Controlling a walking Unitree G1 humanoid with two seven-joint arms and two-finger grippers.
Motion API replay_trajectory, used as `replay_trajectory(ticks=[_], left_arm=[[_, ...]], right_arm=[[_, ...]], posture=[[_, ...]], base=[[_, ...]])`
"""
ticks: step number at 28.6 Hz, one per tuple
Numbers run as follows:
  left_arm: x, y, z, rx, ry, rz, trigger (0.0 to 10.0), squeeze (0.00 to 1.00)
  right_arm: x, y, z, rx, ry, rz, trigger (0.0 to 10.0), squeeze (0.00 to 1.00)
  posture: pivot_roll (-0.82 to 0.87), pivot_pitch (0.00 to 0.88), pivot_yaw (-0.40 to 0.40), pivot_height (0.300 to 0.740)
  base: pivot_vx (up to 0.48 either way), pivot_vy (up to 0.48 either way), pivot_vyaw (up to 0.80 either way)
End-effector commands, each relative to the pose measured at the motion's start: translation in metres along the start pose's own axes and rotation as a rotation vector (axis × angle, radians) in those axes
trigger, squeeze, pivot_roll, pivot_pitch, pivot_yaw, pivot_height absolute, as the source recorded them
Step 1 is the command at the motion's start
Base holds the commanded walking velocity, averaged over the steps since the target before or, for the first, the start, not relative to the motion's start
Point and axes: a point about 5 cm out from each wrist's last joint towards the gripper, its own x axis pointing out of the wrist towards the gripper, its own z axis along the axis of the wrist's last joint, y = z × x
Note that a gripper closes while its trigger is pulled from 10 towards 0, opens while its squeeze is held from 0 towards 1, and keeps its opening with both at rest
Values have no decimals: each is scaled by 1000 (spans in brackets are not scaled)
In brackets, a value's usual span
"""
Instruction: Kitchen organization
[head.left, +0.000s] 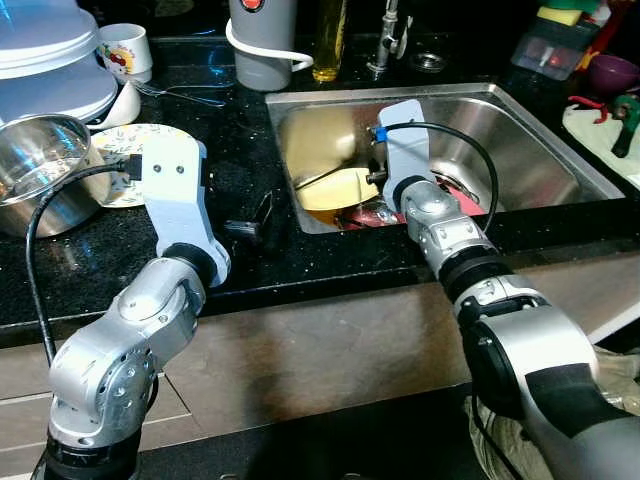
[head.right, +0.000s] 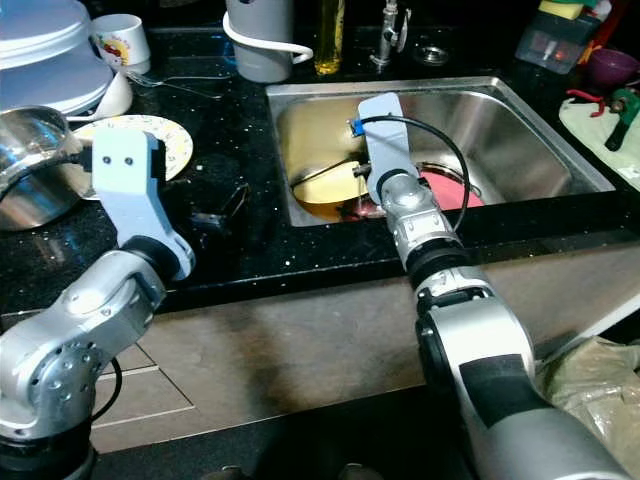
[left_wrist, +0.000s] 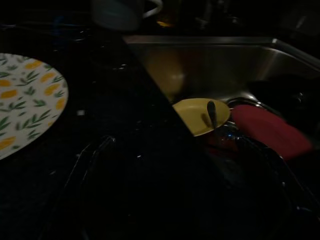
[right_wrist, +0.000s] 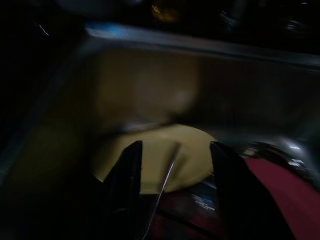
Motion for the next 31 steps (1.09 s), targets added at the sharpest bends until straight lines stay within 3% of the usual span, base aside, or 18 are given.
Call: replay_trajectory(ticks=[1,3,4,5,6,7,11,17,19,20,21,29,30,31], left_arm=[[-1,-2,-3,7,1,-8,10000,0],[-1,-2,-3,8,0,-7,10000,0],[-1,0,-2,12,-6,2,10000,0],[-1,0,-2,12,-6,2,10000,0],[-1,0,-2,14,-10,8,10000,0],[-1,1,-2,15,-12,12,10000,0],[-1,4,0,39,-25,40,10000,0],[-1,11,1,73,-37,87,10000,0],[-2,17,4,164,-45,116,10000,0],[-2,17,4,164,-45,116,10000,0],[-3,20,6,238,-51,134,10000,0],[-13,37,13,395,-69,258,10000,0],[-18,48,19,485,-77,339,10000,0],[-18,48,19,485,-77,339,10000,0]], right_arm=[[0,0,6,80,-57,19,10000,1000],[0,2,10,125,-91,44,10000,1000],[-1,6,21,249,-172,110,10000,1000],[-1,6,21,249,-172,110,10000,1000],[-2,9,26,309,-213,161,10000,886],[-4,14,31,371,-254,224,10000,0],[-16,29,42,526,-376,454,10000,0],[-41,51,45,540,-481,718,10000,0],[-53,60,41,560,-482,820,10000,0],[-53,60,41,560,-482,820,10000,0],[-59,64,37,569,-473,874,10000,0],[-80,73,31,559,-447,1054,10000,0],[-86,75,28,539,-439,1076,10000,0],[-86,75,28,539,-439,1076,10000,0]], posture=[[59,31,-81,732],[60,31,-80,732],[63,31,-79,732],[63,31,-79,732],[63,31,-79,732],[63,31,-79,732],[68,32,-83,732],[96,46,-71,732],[119,44,-67,732],[119,44,-67,732],[121,41,-64,732],[127,38,-67,732],[130,37,-71,732],[130,37,-71,732]], base=[[0,0,0],[0,0,0],[0,0,0],[0,0,0],[0,0,0],[0,0,0],[0,0,0],[0,0,0],[0,0,0],[0,0,0],[0,0,0],[0,0,0],[0,0,0],[0,0,0]])
